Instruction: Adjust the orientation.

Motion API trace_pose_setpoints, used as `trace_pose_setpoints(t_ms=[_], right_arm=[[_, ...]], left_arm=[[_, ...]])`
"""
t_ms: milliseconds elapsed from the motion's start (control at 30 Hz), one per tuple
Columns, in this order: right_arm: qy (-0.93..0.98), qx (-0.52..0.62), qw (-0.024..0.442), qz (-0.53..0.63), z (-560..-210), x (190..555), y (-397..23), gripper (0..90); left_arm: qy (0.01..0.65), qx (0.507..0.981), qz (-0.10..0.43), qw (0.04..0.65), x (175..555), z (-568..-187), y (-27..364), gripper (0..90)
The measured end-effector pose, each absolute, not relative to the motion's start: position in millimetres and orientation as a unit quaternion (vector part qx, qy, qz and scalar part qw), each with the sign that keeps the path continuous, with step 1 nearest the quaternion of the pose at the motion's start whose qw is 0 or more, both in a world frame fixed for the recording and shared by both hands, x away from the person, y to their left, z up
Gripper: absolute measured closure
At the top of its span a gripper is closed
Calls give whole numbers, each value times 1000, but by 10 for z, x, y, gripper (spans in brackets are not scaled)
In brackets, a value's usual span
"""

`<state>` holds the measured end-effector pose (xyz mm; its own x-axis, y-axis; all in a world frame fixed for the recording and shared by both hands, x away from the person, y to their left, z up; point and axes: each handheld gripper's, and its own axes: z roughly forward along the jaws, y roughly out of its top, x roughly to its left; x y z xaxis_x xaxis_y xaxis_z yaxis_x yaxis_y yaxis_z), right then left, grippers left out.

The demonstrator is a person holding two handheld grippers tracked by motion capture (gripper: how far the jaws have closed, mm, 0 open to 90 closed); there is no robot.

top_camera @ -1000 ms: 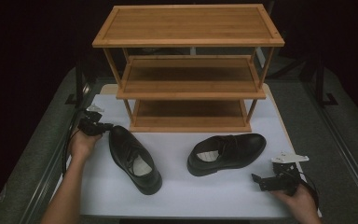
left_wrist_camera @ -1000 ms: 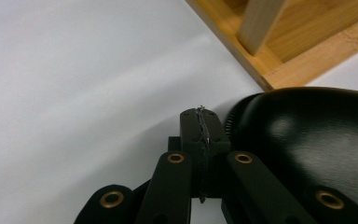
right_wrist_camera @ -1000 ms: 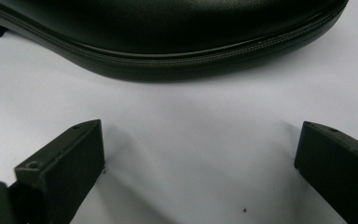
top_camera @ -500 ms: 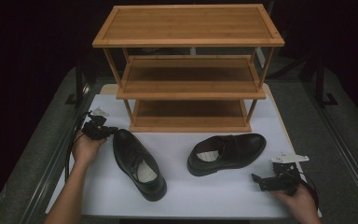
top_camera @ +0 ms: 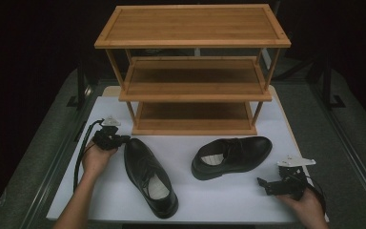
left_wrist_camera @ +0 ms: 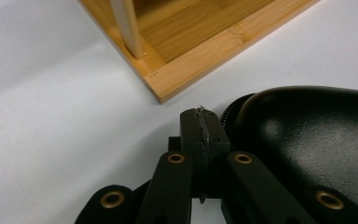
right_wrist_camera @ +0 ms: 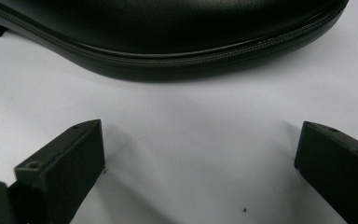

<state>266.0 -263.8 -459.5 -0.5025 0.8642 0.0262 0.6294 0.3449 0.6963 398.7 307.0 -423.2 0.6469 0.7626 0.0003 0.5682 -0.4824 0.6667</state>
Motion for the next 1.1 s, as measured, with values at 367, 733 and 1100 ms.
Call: trace_pose_setpoints(t_ms=[367,733,1100], right_arm=[[801,466,177,332,-4594,2658,-2639,11],[801,467,177,331,-4593,2657,-2637,11],[801,467,176,331,-4593,2656,-2636,11]], left_arm=[[403,840,163,324,3738,-4152,3262,900],[380,843,149,349,3094,-4117,3318,900],[344,864,104,354,2711,-4268,3102,900]])
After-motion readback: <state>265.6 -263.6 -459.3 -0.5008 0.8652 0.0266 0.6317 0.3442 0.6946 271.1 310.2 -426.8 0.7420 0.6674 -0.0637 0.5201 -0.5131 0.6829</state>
